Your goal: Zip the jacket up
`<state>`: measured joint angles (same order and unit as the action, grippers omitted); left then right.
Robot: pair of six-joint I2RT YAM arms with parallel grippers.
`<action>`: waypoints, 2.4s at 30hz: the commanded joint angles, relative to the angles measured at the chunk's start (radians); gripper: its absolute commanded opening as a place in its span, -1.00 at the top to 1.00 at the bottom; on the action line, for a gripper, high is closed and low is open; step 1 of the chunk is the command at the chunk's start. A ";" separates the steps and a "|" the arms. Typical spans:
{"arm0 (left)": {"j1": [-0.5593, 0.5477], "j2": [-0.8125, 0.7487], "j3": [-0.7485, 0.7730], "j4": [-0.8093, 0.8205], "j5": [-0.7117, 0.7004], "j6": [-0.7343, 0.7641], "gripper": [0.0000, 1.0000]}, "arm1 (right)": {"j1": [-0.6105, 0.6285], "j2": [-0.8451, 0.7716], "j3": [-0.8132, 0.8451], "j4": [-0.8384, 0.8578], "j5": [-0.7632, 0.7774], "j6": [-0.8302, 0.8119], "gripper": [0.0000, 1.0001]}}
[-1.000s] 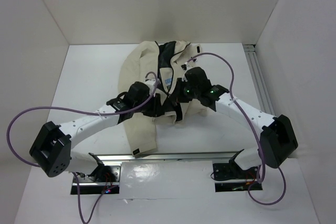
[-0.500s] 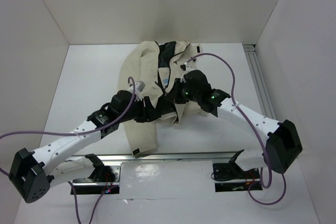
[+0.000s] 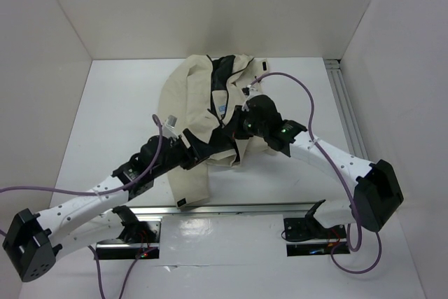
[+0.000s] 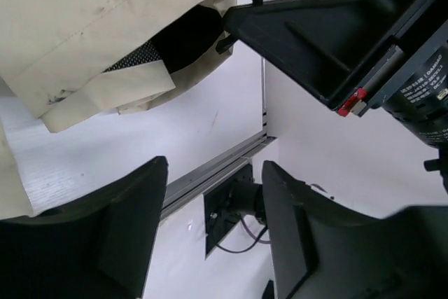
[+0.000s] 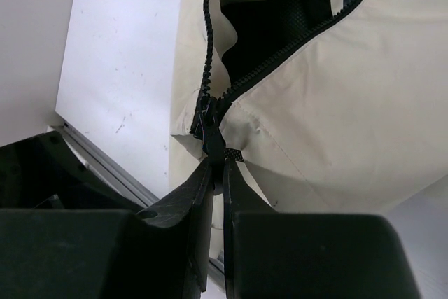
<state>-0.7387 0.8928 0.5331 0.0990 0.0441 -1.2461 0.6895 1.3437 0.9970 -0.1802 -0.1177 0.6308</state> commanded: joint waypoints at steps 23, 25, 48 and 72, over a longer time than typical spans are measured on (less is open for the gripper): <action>-0.019 0.307 0.361 -0.128 -0.254 -0.190 -0.23 | 0.005 -0.037 0.005 -0.005 0.039 -0.011 1.00; -0.019 0.343 0.372 -0.142 -0.254 -0.190 -0.23 | 0.005 -0.037 0.005 -0.005 0.039 -0.011 1.00; -0.019 0.403 0.377 -0.021 -0.300 -0.056 0.03 | 0.005 -0.046 0.005 -0.005 0.030 -0.011 1.00; 0.001 0.431 0.396 -0.031 -0.349 0.008 0.27 | 0.005 -0.046 0.005 -0.015 0.021 -0.020 1.00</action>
<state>-0.7540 1.3117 0.8894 0.0307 -0.2699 -1.2835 0.6899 1.3426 0.9886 -0.1955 -0.0937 0.6270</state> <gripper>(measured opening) 0.373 0.128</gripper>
